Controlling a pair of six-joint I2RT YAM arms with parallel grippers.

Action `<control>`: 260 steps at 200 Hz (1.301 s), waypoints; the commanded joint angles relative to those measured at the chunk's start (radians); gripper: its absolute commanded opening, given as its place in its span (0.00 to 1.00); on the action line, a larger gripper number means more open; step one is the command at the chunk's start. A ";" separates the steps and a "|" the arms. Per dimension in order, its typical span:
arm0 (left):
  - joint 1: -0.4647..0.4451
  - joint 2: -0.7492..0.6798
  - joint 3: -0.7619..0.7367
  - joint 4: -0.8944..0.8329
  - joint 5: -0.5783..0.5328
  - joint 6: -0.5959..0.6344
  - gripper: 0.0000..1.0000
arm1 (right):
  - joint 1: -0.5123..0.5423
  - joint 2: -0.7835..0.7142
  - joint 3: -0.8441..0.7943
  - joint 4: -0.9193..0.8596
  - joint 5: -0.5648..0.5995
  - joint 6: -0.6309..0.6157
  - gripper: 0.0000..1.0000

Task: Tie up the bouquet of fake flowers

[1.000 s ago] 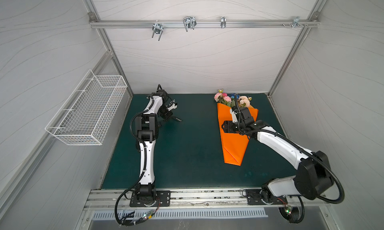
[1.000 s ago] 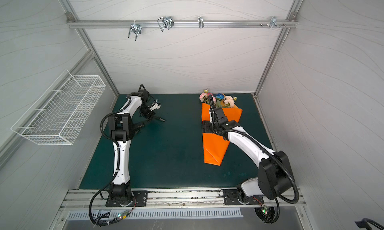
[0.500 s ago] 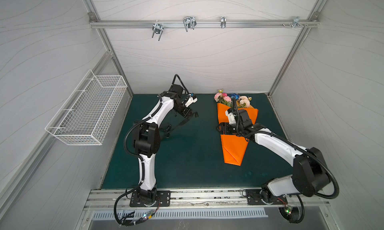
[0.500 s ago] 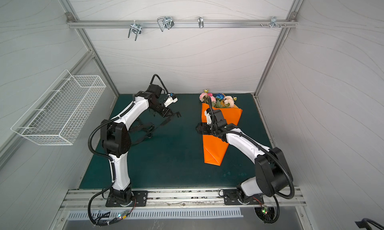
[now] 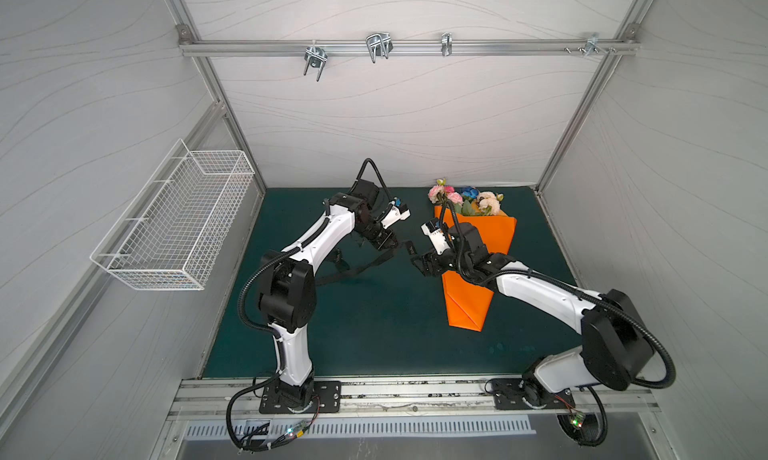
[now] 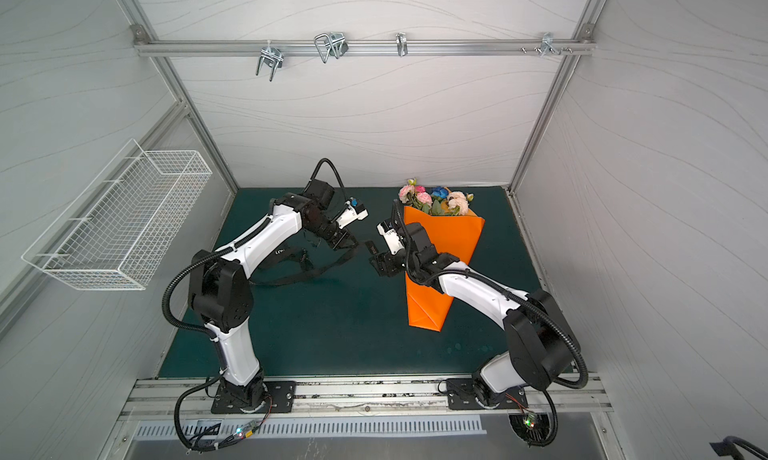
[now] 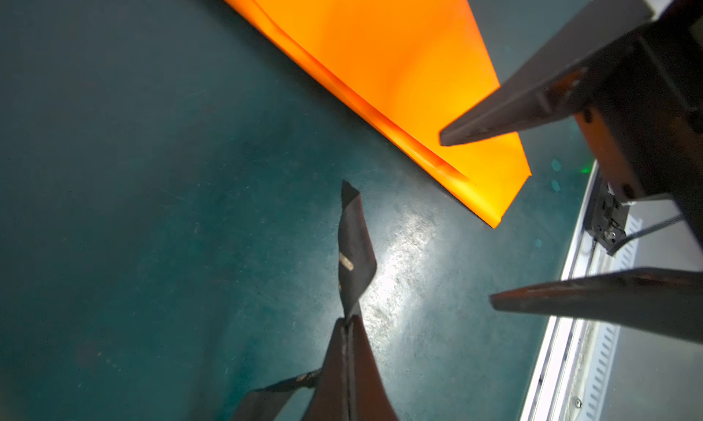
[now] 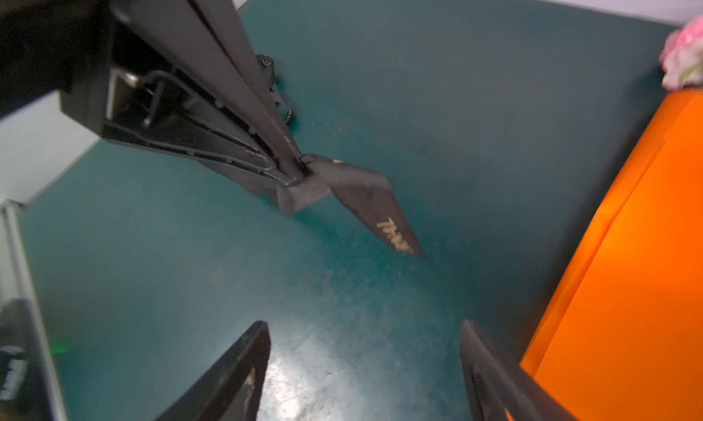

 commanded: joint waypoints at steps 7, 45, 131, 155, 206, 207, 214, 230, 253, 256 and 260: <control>-0.015 -0.043 0.012 -0.040 0.067 0.077 0.00 | 0.026 0.056 0.003 0.065 0.024 -0.150 0.78; -0.028 -0.058 0.006 -0.083 0.104 0.128 0.00 | 0.027 0.127 0.056 0.092 0.017 -0.178 0.69; 0.074 -0.275 -0.176 0.113 -0.192 -0.113 0.68 | 0.032 -0.168 -0.120 0.012 0.245 0.090 0.00; 0.159 -0.348 -0.246 0.206 -0.438 -0.214 0.79 | 0.009 -0.403 -0.191 -0.127 0.370 0.183 0.00; 0.329 -0.207 -0.143 0.136 -0.683 -0.468 0.74 | -0.075 -0.674 -0.229 -0.313 0.400 0.253 0.00; 0.329 -0.203 -0.143 0.134 -0.683 -0.469 0.74 | -0.075 -0.676 -0.227 -0.317 0.402 0.253 0.00; 0.329 -0.180 -0.139 0.120 -0.673 -0.476 0.73 | -0.078 -0.684 -0.215 -0.341 0.416 0.259 0.00; 0.329 -0.124 -0.135 0.083 -0.649 -0.514 0.67 | -0.080 -0.693 -0.197 -0.366 0.433 0.248 0.00; 0.329 -0.078 -0.177 0.062 -0.597 -0.597 0.63 | -0.082 -0.681 -0.191 -0.363 0.413 0.241 0.00; 0.329 -0.078 -0.186 0.065 -0.591 -0.609 0.63 | -0.082 -0.678 -0.189 -0.362 0.409 0.242 0.00; 0.329 -0.077 -0.202 0.069 -0.587 -0.626 0.63 | -0.082 -0.672 -0.188 -0.363 0.405 0.243 0.00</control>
